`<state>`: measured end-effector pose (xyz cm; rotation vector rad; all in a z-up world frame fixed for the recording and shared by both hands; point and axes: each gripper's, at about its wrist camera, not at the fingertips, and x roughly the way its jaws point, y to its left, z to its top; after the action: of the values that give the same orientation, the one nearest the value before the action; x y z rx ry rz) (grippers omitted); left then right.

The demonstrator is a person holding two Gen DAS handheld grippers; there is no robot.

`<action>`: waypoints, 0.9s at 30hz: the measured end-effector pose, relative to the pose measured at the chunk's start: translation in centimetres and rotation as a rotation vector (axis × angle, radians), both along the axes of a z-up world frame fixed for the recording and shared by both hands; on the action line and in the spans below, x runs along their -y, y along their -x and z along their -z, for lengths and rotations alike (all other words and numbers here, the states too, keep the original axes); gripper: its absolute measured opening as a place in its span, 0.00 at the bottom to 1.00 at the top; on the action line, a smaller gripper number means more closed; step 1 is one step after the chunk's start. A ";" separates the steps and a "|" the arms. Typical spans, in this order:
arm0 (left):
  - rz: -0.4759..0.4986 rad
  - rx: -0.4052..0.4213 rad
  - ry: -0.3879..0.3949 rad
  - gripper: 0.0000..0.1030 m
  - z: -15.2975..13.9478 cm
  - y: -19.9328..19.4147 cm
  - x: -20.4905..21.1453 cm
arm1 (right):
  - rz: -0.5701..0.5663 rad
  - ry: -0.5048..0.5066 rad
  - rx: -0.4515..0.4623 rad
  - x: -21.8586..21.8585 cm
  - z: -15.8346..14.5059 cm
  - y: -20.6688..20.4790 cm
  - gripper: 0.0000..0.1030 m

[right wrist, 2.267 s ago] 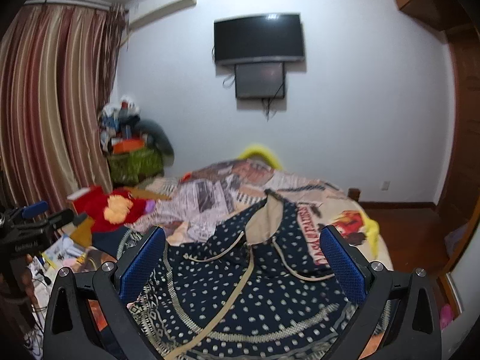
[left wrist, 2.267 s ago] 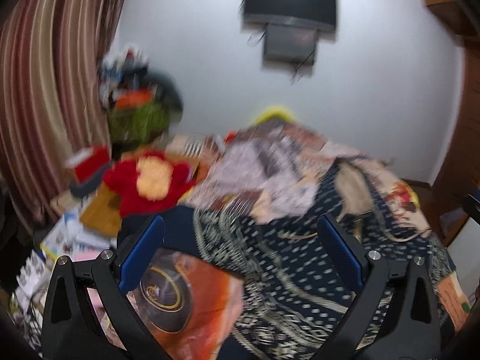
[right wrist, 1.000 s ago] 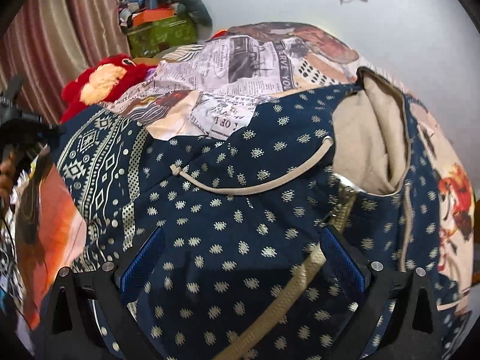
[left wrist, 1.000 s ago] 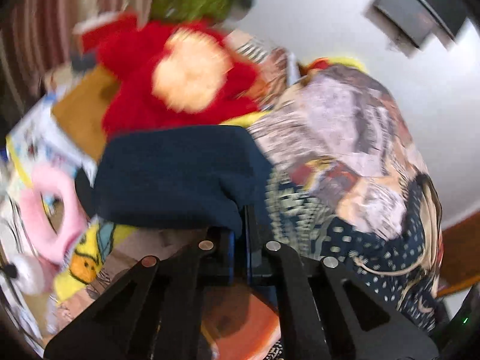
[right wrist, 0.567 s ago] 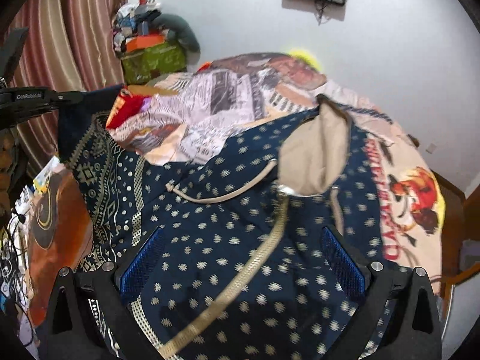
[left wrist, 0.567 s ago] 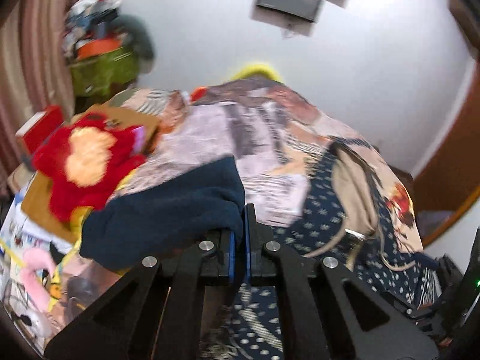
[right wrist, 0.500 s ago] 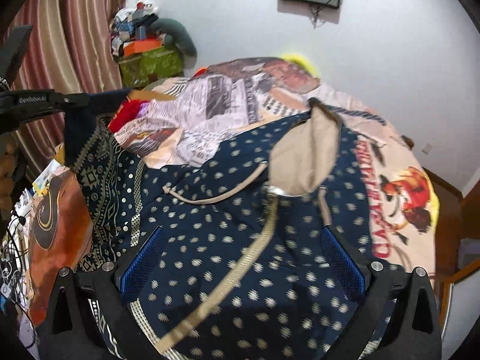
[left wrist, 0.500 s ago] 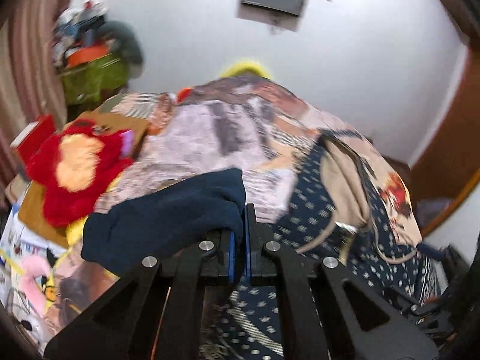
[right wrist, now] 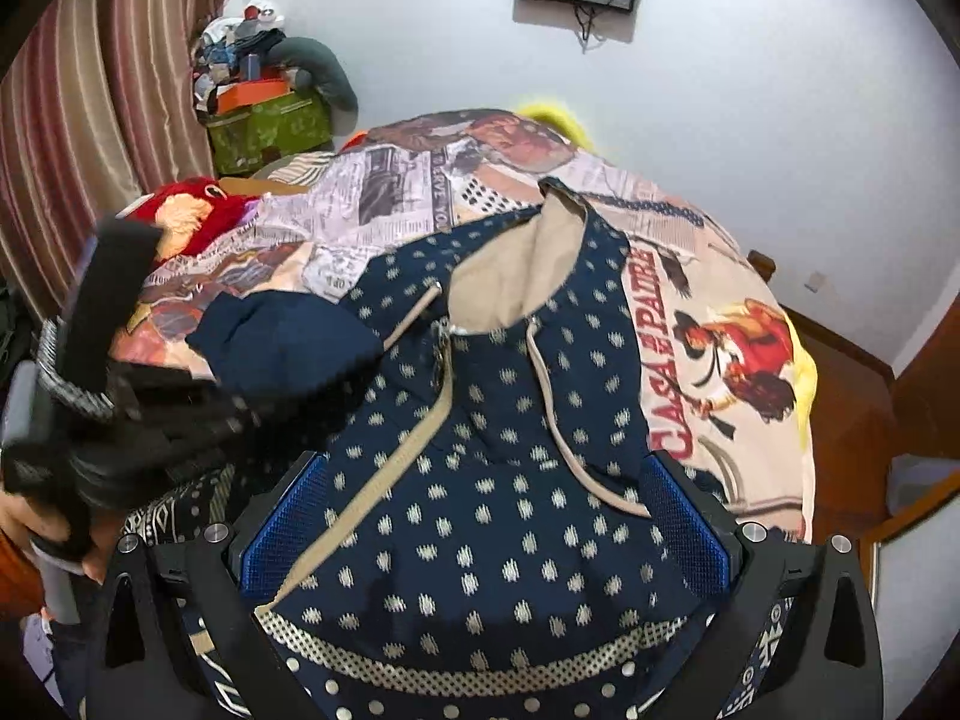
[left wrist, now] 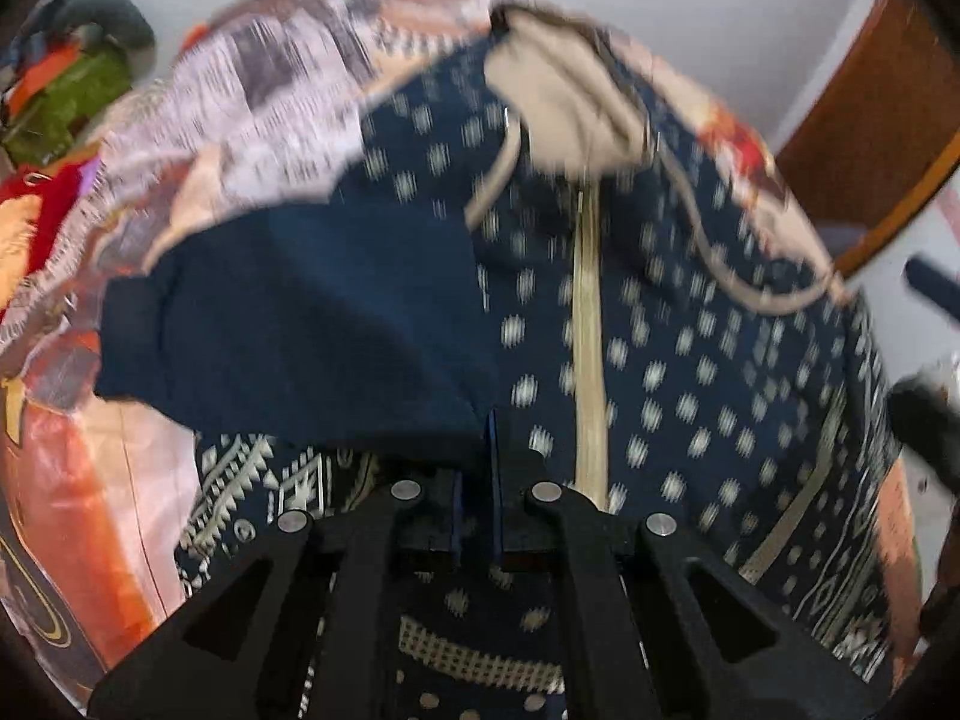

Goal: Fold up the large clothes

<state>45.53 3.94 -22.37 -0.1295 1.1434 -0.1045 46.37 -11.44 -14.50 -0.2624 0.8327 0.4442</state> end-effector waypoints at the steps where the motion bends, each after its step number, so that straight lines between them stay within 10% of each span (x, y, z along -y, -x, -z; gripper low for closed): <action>1: 0.007 -0.016 -0.004 0.06 0.1 0.2 -0.2 | 0.000 -0.004 -0.006 0.1 0.1 0.1 1.00; 10: -0.127 0.133 0.028 0.47 -5.9 5.1 -8.8 | -0.057 -0.021 -0.003 -3.3 -0.9 0.8 1.00; 27: -0.412 0.190 -0.106 0.49 -4.6 12.6 -27.6 | -0.281 0.051 -0.165 -24.8 8.0 -0.6 0.99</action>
<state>32.94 31.56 -17.74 -0.2525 0.9106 0.3033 47.00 13.35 -22.51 -0.3968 0.9733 0.7155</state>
